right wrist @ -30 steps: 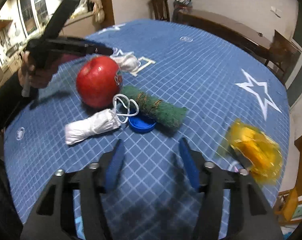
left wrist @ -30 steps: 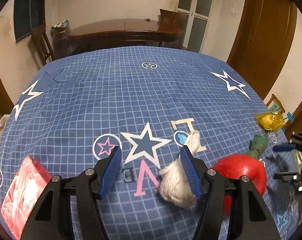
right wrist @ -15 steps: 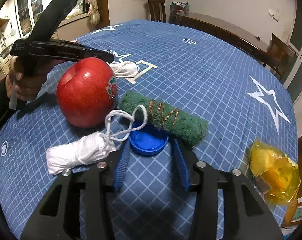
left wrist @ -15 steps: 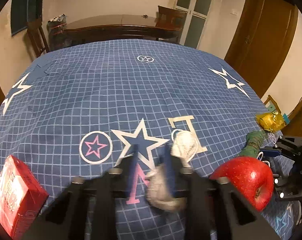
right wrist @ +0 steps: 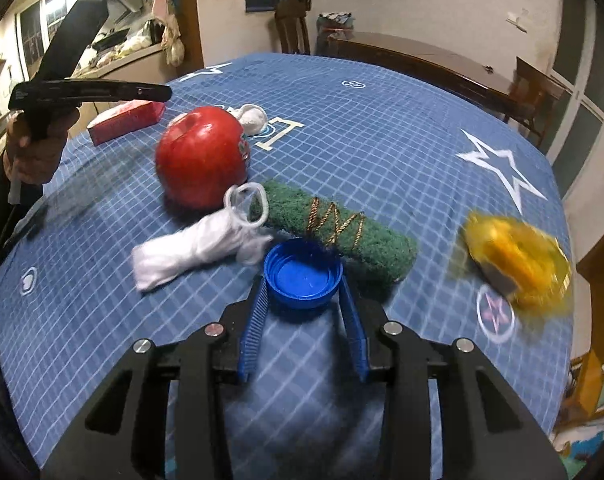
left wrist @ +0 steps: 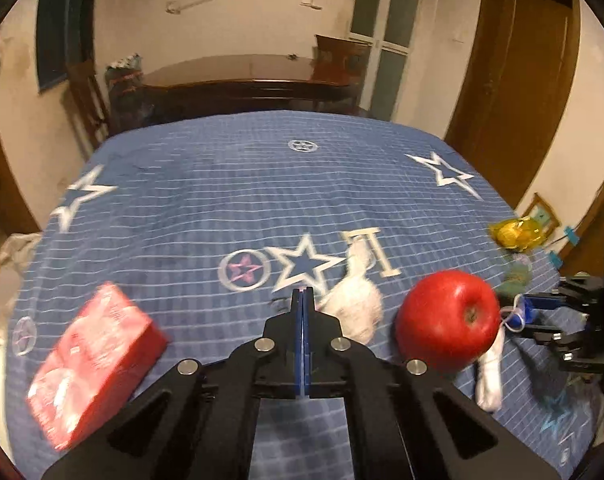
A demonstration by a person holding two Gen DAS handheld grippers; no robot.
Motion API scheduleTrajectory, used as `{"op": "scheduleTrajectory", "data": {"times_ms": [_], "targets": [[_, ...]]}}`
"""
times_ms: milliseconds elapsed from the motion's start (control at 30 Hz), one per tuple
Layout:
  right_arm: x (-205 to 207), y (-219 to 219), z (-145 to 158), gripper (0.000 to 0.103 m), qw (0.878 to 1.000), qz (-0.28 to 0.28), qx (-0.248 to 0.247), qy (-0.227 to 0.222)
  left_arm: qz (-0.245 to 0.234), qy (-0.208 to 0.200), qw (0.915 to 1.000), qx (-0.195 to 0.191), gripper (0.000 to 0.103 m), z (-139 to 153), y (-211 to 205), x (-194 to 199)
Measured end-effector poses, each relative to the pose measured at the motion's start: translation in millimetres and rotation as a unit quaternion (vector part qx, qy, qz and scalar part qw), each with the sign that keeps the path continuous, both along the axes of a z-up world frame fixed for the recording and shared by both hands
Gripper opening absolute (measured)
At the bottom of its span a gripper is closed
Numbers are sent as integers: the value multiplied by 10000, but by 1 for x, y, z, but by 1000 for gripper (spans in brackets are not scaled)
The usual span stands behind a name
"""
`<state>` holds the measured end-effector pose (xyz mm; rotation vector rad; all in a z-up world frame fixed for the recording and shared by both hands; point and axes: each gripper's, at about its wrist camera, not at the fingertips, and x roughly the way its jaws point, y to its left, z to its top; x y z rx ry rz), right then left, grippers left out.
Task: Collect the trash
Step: 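Grasp the blue bottle cap with the right tool while the left tool grasps the white cloth, then carry the blue cap and white cloth over the green bin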
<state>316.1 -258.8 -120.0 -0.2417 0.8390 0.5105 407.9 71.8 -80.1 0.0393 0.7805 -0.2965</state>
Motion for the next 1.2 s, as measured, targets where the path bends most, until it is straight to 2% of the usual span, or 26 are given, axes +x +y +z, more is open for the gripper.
{"op": "scheduleTrajectory", "data": {"times_ms": [67, 100, 133, 167, 200, 333, 400, 433, 567, 667, 767, 867, 1000, 1200], "targets": [[-8, -2, 2, 35, 10000, -71, 61, -13, -262, -108, 9996, 64, 2, 0, -7, -7], [-10, -2, 2, 35, 9999, -100, 85, -14, -381, -128, 9991, 94, 7, -1, -13, -9], [-13, -3, 3, 35, 9998, -128, 123, -9, -573, -87, 9983, 113, 16, -4, -21, -8], [-15, -4, 3, 35, 9998, -147, 140, -8, -672, -54, 9976, 169, 47, -8, -28, -6], [-19, -6, 4, 35, 9997, -178, 170, -9, -739, -88, 9970, 206, 58, -11, -34, -4], [-30, -13, 9, 35, 9994, -282, 211, -29, -842, -24, 9957, 382, 57, -21, -43, 6], [-35, -16, 10, 35, 9991, -350, 224, -37, -802, 213, 9959, 365, 39, -30, -41, 16], [-37, -18, 11, 35, 9990, -378, 243, -40, -835, 330, 9956, 268, 39, -35, -39, 20], [-44, -19, 15, 35, 9985, -486, 238, -112, -773, 327, 9965, 52, 30, -34, -33, 22], [-52, -17, 22, 35, 9980, -541, 238, -227, -578, -55, 9983, 85, 29, -13, -29, 7], [-65, -16, 38, 35, 9970, -572, 245, -450, -391, -550, 9975, 187, 29, 26, -26, -17], [-78, -19, 61, 35, 9947, -656, 268, -740, -457, -902, 9948, 129, 30, 66, -34, -44], [-106, -34, 93, 35, 9884, -954, 324, -1139, -1035, -1380, 9847, 249, 30, 106, -86, -89], [-151, -88, 127, 35, 9711, -1871, 260, -1460, -1991, -1665, 9655, 209, 30, 136, -192, -127]]}}
